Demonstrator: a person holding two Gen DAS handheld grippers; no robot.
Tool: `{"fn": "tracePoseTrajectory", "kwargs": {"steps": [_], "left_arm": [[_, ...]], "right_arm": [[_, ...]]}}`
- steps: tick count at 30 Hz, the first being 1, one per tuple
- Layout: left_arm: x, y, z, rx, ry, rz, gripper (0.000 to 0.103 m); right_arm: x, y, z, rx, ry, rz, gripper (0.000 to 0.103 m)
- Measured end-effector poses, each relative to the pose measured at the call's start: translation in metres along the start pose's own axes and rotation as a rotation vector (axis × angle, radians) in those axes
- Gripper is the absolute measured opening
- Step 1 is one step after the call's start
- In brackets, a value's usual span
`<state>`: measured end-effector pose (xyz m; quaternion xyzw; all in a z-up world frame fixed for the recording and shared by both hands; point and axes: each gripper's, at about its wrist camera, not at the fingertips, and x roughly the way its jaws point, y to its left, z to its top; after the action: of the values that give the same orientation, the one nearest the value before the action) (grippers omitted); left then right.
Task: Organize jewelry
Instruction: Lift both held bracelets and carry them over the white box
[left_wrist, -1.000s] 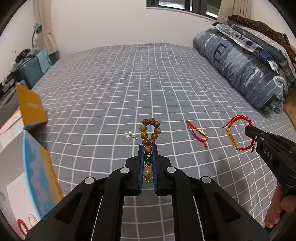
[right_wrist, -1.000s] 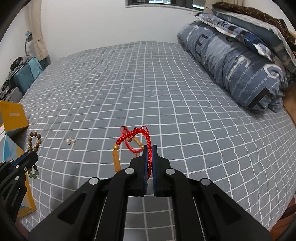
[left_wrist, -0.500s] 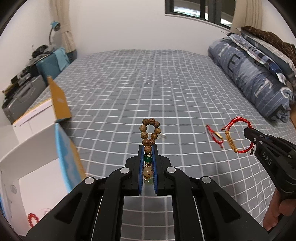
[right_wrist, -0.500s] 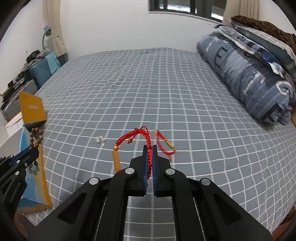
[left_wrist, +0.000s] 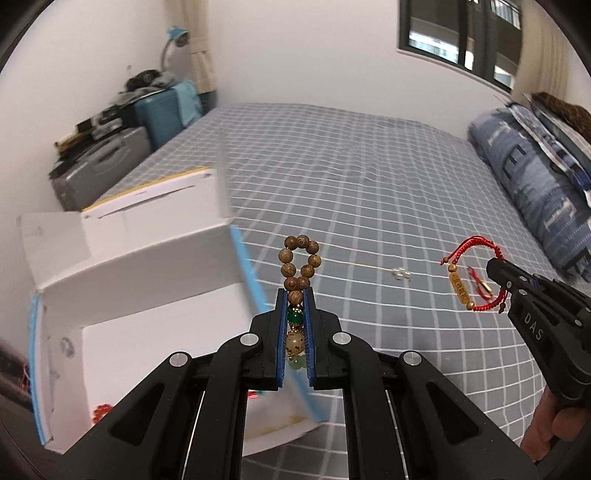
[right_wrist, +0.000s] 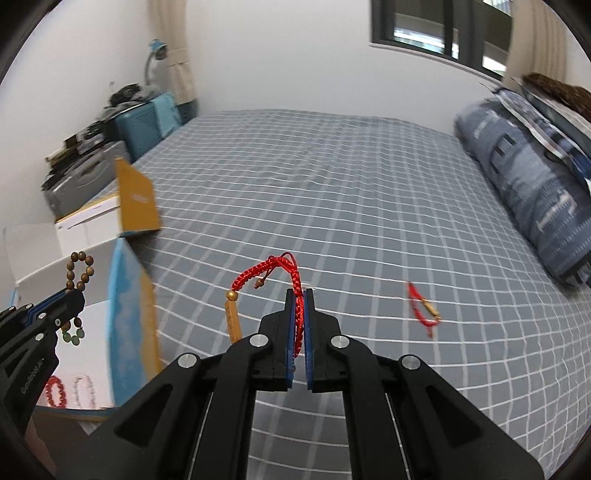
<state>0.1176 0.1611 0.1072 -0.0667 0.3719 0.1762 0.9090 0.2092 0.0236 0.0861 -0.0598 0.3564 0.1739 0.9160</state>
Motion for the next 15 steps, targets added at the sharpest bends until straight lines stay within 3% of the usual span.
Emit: {"fn": "tracePoseTrajectory", "kwargs": {"steps": [15], "left_arm": [[-0.023, 0.129, -0.036, -0.157, -0.003, 0.157, 0.008]], "right_arm": [[-0.012, 0.134, -0.004, -0.136, -0.036, 0.184, 0.003]]}}
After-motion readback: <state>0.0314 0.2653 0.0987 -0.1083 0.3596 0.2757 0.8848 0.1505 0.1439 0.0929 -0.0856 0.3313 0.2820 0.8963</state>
